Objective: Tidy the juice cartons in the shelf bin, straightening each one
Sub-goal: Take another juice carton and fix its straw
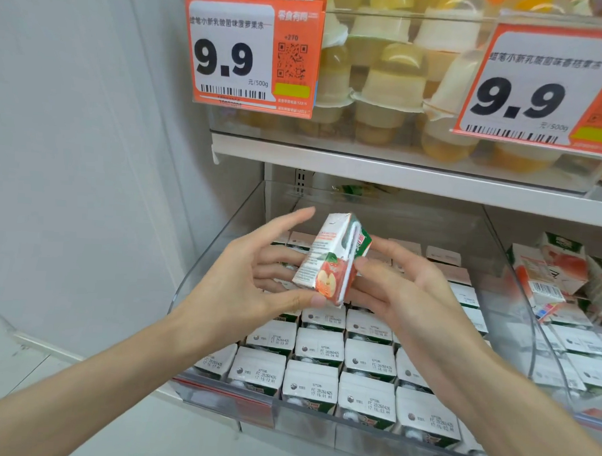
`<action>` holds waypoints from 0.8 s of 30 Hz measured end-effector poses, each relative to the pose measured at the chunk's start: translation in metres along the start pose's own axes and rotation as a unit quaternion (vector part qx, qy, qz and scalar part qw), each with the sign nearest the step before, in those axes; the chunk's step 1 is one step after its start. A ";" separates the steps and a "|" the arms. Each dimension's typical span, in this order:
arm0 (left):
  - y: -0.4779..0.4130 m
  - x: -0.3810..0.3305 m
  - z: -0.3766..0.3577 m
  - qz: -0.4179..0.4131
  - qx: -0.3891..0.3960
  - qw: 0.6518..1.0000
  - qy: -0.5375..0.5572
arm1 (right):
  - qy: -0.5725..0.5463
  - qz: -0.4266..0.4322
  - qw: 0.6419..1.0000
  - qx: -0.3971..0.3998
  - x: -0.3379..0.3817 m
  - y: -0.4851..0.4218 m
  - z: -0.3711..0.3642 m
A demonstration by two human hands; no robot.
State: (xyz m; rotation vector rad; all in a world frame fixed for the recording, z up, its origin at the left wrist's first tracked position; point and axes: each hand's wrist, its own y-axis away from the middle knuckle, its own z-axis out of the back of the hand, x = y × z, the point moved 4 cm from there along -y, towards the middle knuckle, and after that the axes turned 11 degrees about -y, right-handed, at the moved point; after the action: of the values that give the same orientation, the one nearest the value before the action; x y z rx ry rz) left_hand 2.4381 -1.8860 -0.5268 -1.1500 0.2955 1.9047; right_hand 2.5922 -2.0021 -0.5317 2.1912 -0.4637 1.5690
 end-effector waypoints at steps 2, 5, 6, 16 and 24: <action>0.001 0.001 0.000 -0.004 -0.021 0.999 -0.031 | -0.032 -0.025 0.999 0.032 -0.003 0.000 -0.004; 0.003 0.002 -0.006 -0.021 -0.024 0.995 -0.089 | 0.033 -0.001 0.998 0.044 -0.005 0.001 -0.004; 0.003 0.003 -0.008 -0.026 -0.020 0.995 -0.095 | 0.063 0.021 0.997 0.036 -0.003 0.002 -0.003; -0.004 0.009 -0.003 0.013 0.041 0.999 -0.028 | 0.060 0.057 0.994 0.069 -0.006 0.001 0.000; 0.000 0.006 -0.006 0.047 0.077 0.989 0.116 | -0.082 0.007 0.992 0.092 -0.010 -0.004 -0.006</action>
State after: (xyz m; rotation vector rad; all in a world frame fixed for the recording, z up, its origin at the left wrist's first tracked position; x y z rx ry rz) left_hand 2.4407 -1.8861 -0.5346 -1.2717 0.6236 1.7942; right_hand 2.5864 -1.9949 -0.5402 2.4742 -0.3970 1.4961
